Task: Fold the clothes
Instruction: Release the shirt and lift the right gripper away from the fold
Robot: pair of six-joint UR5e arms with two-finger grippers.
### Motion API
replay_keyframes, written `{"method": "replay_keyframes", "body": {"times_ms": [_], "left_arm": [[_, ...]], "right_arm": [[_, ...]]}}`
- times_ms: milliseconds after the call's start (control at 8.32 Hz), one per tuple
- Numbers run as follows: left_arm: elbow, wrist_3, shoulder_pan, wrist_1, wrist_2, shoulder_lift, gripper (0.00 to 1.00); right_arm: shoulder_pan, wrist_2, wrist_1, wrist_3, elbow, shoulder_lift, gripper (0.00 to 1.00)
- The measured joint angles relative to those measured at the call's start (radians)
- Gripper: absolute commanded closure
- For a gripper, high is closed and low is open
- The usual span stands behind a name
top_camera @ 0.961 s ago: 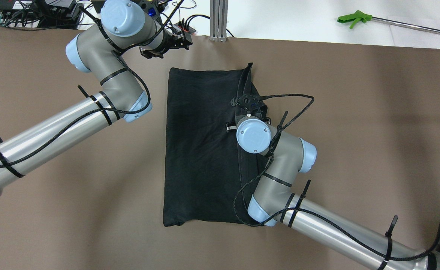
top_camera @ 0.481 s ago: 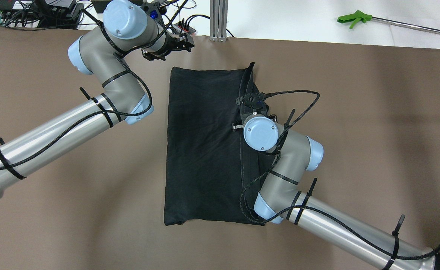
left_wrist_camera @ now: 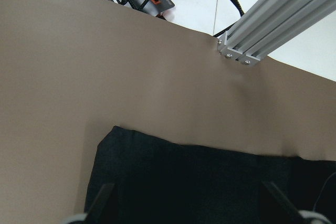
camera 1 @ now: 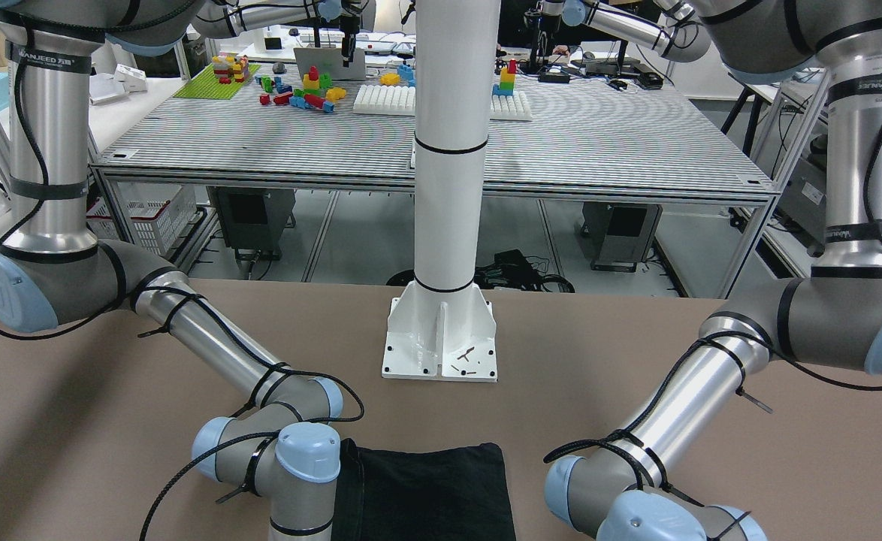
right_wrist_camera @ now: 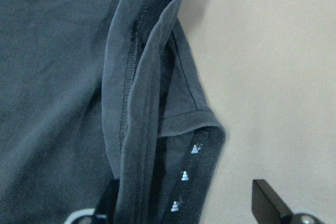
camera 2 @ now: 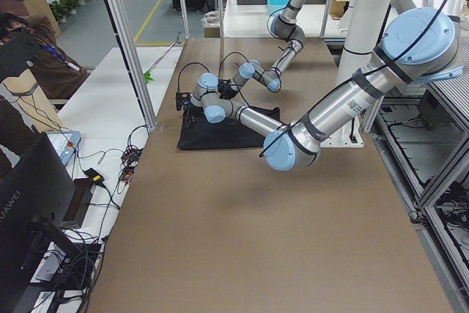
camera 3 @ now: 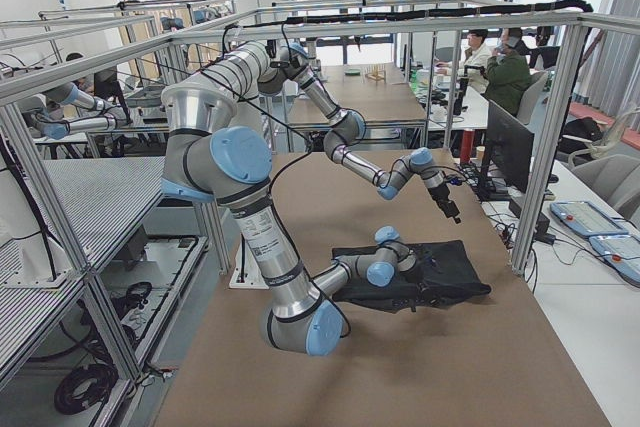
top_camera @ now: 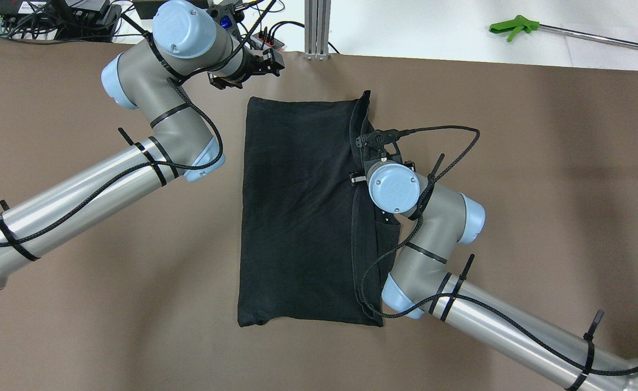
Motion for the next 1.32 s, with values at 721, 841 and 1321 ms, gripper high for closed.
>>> {"method": "replay_keyframes", "body": {"times_ms": [721,841,1321], "left_arm": [[0.002,-0.006,0.024,-0.002,0.006,-0.003,0.05],[0.002,-0.007,0.025,-0.002,0.006,-0.002,0.05],[-0.001,-0.009,0.026,-0.003,0.006,0.004,0.05]], "right_arm": [[0.132,0.21,0.009,-0.155,0.067,-0.09,0.08],[0.145,0.242,0.006,-0.162,0.077,-0.088,0.07],[0.109,0.241,-0.001,0.021,0.075,-0.027,0.07]]}}
